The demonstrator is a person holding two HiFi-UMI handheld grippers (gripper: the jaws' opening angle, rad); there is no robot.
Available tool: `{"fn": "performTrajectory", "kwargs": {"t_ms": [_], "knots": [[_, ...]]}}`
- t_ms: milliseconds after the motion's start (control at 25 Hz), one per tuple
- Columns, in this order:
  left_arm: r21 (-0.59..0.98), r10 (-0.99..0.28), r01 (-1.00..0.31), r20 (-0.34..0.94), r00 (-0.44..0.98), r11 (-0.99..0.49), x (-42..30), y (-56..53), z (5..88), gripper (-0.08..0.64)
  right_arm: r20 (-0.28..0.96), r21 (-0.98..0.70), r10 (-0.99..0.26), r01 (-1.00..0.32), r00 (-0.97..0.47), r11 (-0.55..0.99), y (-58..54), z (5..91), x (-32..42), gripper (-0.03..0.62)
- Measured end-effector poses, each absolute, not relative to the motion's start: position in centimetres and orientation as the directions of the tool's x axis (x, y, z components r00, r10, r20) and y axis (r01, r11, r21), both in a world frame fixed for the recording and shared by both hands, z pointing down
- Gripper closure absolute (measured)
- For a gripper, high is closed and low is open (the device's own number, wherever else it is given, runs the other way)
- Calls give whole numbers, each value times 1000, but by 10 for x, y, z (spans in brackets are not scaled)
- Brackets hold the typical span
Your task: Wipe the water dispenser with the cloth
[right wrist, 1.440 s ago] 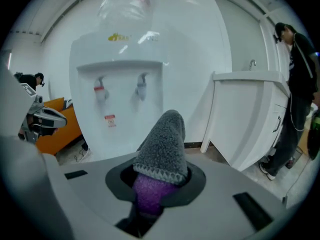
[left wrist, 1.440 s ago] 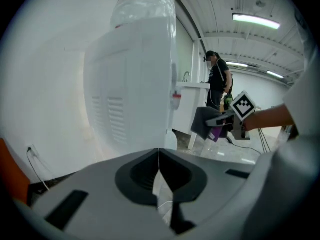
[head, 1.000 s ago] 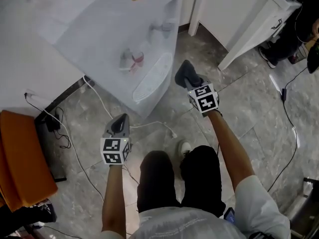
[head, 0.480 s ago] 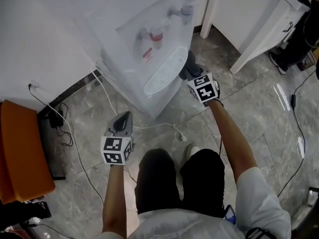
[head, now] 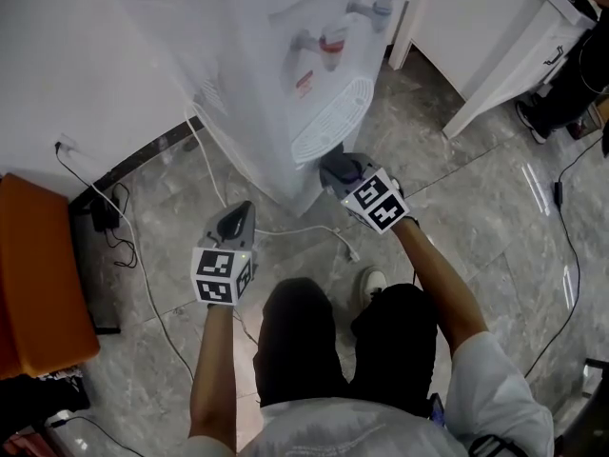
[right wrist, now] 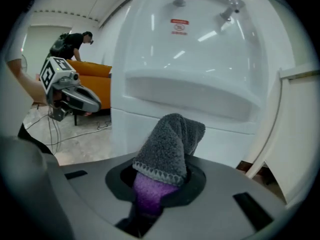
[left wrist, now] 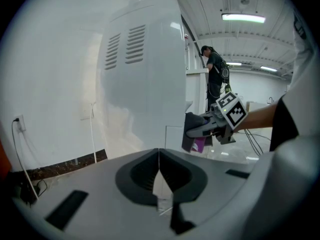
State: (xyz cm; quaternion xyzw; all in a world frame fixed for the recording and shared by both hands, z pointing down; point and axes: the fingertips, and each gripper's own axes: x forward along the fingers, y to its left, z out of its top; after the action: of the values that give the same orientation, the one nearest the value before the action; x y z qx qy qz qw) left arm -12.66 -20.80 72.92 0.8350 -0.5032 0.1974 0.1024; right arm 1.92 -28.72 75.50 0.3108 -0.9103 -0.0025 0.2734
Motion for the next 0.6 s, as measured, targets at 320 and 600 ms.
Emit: {"fn": "performTrajectory", "kwargs": {"t_ms": [320,600], "knots": [[-17,-789,-871,433,436,-491,-124,-203,734,543,454,83,-304,-300,-838,950,-214,759,-37,525],[-5,-776,-871,458,435,-491,-123,-206,750,543,518,55,-271,-285,-811,957,-220,808,-29,525]]}}
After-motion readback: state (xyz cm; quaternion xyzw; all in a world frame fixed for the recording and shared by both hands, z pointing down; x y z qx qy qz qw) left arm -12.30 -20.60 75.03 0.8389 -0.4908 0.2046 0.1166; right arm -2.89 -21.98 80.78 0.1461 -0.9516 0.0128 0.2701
